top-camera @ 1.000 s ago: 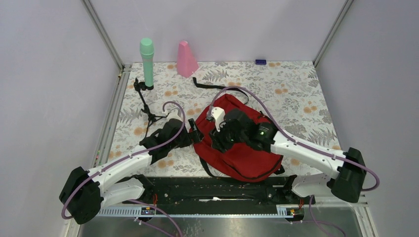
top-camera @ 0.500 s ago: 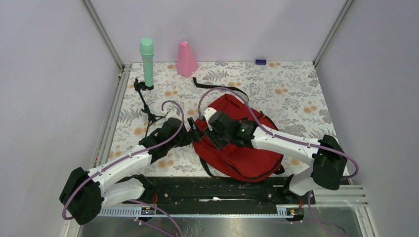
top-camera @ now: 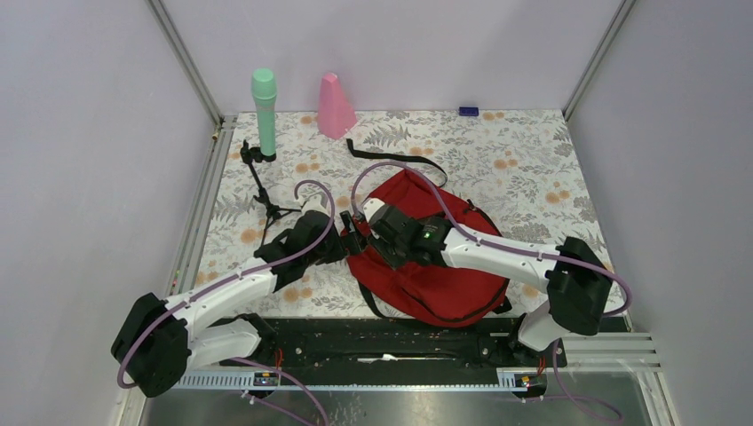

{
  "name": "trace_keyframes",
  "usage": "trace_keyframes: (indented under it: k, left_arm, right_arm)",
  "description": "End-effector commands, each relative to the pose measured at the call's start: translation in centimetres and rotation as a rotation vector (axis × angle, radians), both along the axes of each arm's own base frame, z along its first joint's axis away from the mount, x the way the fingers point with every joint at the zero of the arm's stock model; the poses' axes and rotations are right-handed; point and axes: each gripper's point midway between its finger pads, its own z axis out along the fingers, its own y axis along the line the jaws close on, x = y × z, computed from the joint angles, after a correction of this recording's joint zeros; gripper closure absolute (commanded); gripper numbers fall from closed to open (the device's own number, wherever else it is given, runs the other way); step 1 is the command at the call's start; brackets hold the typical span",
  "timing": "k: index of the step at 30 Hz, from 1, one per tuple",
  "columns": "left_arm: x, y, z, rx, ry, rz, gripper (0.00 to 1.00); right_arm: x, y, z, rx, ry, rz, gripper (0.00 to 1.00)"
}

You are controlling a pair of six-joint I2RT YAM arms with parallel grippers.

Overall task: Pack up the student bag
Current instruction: Zip the student bag at the center of the board.

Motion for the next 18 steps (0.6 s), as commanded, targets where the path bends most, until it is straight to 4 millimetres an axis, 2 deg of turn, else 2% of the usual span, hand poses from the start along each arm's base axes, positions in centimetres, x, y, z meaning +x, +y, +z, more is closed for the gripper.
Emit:
trace_keyframes:
  k: [1,5,9,14,18]
  left_arm:
    - [1.0,-1.2,1.3,-0.061,-0.039,-0.007,0.01]
    - [1.1,-1.9,0.9,-0.087,-0.026,-0.015,0.01]
    - [1.3,-2.7,-0.1,-0.105,0.005,-0.02,0.01]
    - [1.6,-4.8,-0.6,-0.162,0.015,-0.038,0.06]
    - [1.4,-5.3,-1.1,-0.156,0.023,-0.038,0.1]
  right_arm:
    - [1.2,-0.6,-0.1,-0.057,-0.065,-0.044,0.65]
    - [1.9,-1.2,0.5,-0.071,-0.115,-0.077,0.8]
    - [1.8,-0.6,1.7,0.022,-0.136,-0.087,1.0]
    - [0.6,0.8,4.0,0.208,-0.113,-0.079,1.0]
    - [-0.6,1.7,6.2,0.377,-0.094,-0.078,1.0]
